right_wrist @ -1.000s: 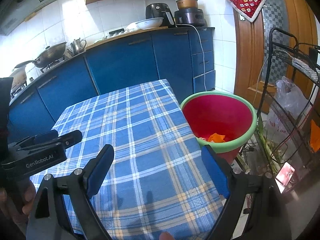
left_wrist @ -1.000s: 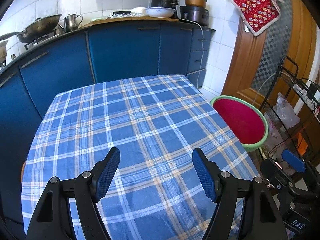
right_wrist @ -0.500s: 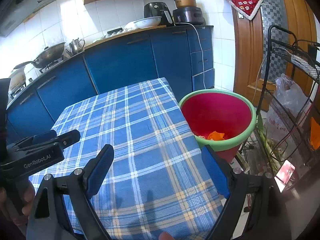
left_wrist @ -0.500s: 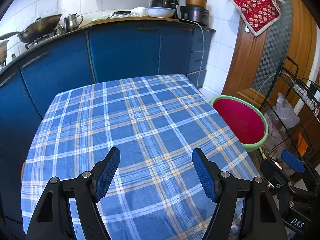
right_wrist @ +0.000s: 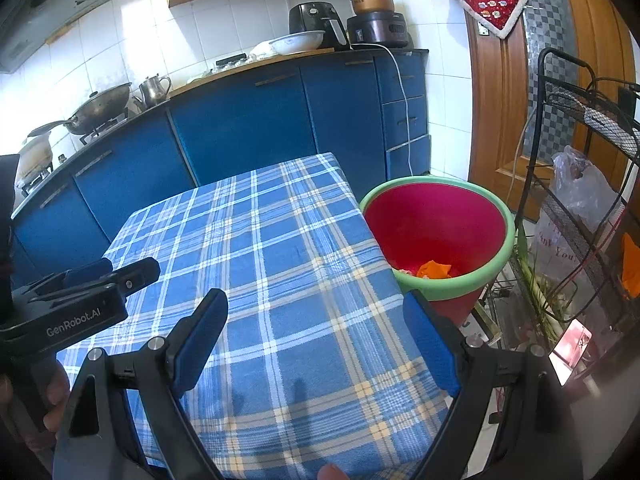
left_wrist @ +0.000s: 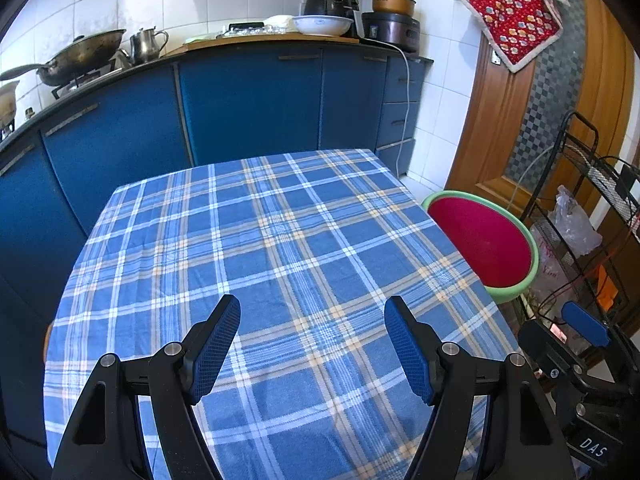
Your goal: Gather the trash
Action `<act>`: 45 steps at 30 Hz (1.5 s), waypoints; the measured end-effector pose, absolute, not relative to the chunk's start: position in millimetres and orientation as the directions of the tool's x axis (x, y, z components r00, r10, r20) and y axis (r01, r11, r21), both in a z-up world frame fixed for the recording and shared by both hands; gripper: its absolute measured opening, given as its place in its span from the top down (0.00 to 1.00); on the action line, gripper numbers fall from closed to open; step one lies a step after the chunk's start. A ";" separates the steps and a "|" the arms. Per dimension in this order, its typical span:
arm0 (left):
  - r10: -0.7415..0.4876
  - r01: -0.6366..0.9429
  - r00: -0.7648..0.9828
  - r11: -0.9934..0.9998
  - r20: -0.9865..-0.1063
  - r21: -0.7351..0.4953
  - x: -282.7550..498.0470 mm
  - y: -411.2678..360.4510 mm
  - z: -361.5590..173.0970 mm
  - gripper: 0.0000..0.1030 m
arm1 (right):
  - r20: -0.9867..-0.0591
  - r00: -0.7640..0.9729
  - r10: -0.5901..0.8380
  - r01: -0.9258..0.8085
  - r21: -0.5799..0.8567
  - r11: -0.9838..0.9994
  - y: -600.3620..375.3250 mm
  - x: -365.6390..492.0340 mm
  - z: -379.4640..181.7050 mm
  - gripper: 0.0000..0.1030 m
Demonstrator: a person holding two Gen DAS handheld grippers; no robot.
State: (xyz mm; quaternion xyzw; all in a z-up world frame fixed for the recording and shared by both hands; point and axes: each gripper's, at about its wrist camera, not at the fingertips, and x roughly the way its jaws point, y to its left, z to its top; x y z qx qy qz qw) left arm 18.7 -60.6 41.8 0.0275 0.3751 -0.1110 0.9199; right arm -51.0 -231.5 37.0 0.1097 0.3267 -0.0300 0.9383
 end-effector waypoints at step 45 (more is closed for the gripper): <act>-0.188 0.227 0.689 0.973 -0.700 -0.038 16.8 -60.6 37.6 0.26 | -0.623 0.782 0.018 0.129 0.190 0.973 -229.9 -50.2 32.4 0.14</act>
